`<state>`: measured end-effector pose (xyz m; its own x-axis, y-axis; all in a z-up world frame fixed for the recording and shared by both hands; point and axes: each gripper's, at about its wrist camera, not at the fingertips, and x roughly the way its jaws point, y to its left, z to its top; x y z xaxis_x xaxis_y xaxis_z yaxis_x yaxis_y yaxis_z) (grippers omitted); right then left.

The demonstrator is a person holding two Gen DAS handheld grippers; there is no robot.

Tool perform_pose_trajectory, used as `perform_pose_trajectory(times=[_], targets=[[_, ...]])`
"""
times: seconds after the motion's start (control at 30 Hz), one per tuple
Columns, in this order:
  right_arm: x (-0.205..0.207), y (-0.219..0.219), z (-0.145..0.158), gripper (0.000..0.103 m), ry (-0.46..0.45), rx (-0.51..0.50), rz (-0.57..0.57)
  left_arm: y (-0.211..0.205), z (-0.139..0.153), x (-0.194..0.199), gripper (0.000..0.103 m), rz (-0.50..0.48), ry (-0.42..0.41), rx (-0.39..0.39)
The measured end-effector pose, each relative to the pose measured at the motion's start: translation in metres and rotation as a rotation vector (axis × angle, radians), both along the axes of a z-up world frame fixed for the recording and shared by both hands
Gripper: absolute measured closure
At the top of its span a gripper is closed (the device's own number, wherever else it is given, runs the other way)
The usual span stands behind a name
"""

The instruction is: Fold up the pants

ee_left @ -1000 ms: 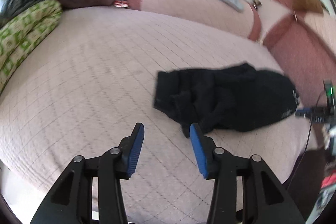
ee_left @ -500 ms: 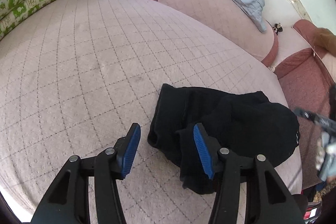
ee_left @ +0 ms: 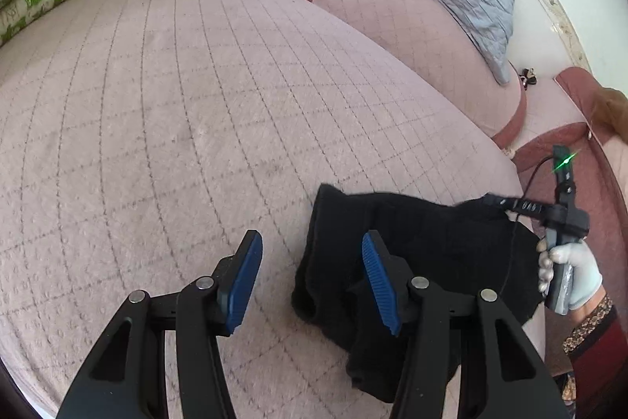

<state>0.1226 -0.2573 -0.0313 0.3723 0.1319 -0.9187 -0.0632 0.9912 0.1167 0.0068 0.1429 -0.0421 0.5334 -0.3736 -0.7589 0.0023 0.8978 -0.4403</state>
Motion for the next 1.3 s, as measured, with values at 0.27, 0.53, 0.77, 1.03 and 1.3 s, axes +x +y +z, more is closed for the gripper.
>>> perform_pose_trajectory(times=[0.27,0.53,0.77,1.03,1.3], targets=[[0.005,-0.003,0.044,0.089,-0.187,-0.093,-0.187,0.019,0.019,-0.005,0.051,0.110,-0.066,0.069],[-0.078,0.173,0.054,0.051,-0.105,0.168,0.301,0.074,0.032,-0.020,0.050,0.312,-0.077,0.077],[-0.115,0.278,0.017,0.051,-0.095,0.015,0.499,0.099,0.033,-0.033,0.050,0.338,-0.080,0.015],[-0.103,0.265,0.013,0.102,-0.067,0.162,0.351,0.112,0.043,-0.038,0.045,0.344,-0.107,-0.073],[-0.076,0.283,0.057,0.102,-0.145,0.163,0.337,0.110,0.043,-0.034,0.045,0.335,-0.103,-0.099]])
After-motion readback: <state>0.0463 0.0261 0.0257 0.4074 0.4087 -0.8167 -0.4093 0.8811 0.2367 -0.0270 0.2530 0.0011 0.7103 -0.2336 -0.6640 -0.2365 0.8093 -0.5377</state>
